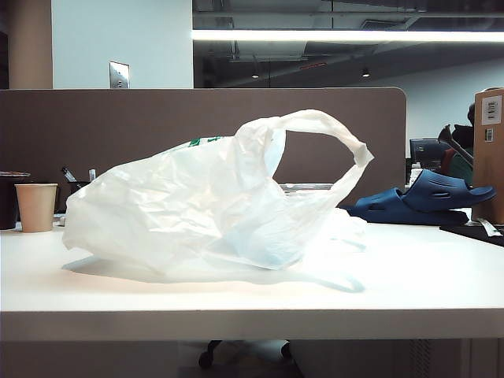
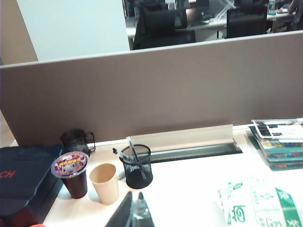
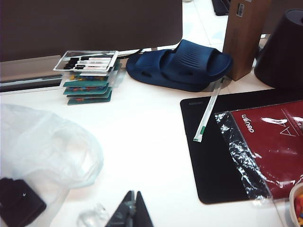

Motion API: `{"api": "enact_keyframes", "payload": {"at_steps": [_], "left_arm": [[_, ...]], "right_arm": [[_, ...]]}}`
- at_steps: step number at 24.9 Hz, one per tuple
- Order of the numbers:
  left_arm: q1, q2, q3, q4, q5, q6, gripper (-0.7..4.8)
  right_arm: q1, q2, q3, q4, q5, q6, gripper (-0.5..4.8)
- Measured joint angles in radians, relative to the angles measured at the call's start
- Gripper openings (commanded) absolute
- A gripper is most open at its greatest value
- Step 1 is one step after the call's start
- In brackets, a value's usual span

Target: Put the power bank into the bag.

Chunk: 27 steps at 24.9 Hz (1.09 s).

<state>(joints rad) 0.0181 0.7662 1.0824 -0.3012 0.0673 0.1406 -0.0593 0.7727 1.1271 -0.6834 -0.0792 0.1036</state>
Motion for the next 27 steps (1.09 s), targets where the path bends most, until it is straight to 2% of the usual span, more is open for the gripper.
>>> {"api": "enact_keyframes", "payload": {"at_steps": [13, 23, 27], "left_arm": [[0.0, -0.524, -0.37, -0.035, 0.004, -0.023, -0.06], [-0.002, -0.759, -0.505, -0.089, 0.061, -0.041, -0.06], [-0.002, -0.764, -0.531, -0.11, 0.064, -0.041, -0.06]], "right_arm": [[0.0, -0.392, -0.404, 0.119, -0.001, 0.027, -0.05], [0.0, -0.623, -0.611, 0.179, -0.001, 0.042, -0.05], [0.0, -0.699, -0.696, 0.213, -0.002, 0.048, -0.05]]}}
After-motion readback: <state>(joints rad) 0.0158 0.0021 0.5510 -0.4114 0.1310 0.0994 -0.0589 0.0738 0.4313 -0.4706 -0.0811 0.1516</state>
